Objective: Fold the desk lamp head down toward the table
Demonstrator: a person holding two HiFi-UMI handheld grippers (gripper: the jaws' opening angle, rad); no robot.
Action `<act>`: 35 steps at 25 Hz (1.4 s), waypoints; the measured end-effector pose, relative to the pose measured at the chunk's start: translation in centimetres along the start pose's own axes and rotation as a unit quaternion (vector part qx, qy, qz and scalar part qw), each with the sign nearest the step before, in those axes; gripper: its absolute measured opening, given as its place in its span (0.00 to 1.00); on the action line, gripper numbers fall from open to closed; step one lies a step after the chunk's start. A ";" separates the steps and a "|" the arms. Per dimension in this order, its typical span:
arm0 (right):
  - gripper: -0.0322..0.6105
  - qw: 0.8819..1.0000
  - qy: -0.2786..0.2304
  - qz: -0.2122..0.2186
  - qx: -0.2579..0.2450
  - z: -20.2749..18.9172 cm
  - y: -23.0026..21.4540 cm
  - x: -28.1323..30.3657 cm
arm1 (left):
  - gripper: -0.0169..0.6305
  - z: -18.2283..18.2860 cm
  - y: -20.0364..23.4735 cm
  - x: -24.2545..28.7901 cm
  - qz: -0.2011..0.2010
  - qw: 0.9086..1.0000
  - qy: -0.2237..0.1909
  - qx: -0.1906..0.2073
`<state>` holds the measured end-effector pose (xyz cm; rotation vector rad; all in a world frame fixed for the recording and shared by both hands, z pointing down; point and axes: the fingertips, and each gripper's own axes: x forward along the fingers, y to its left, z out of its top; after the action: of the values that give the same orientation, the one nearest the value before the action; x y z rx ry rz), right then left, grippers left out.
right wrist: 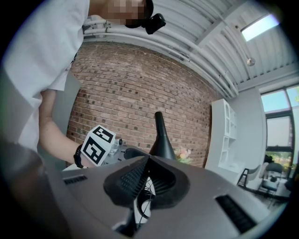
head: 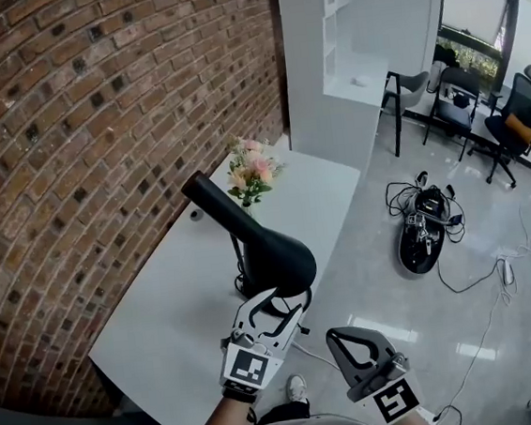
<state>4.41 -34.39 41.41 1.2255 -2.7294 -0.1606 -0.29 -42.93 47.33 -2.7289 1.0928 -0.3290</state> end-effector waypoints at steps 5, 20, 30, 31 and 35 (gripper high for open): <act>0.07 1.000 -0.006 -0.018 0.015 -0.1 -0.6 -0.5 | 0.33 1.2 -0.6 -0.2 0.001 1.000 -0.020 -0.006; 0.07 0.999 0.000 -0.044 0.023 -0.4 1.2 -8.5 | 0.06 3.3 -8.1 -4.9 0.026 0.994 -0.068 -0.081; 0.07 0.999 -0.005 -0.032 0.039 -0.2 4.3 -14.1 | 0.04 5.3 -14.1 -9.9 0.049 0.988 -0.092 -0.118; 0.07 0.999 -0.003 -0.029 0.035 -0.3 4.6 -14.4 | 0.04 5.4 -14.4 -10.4 0.053 0.987 -0.095 -0.121; 0.07 0.999 -0.004 -0.019 0.036 -0.5 5.8 -13.8 | 0.04 5.1 -14.9 -11.3 0.058 0.984 -0.101 -0.132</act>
<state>9.29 -20.27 41.63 1.2990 -2.7425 -0.0719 2.94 -24.02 44.69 -2.8255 1.3113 0.1183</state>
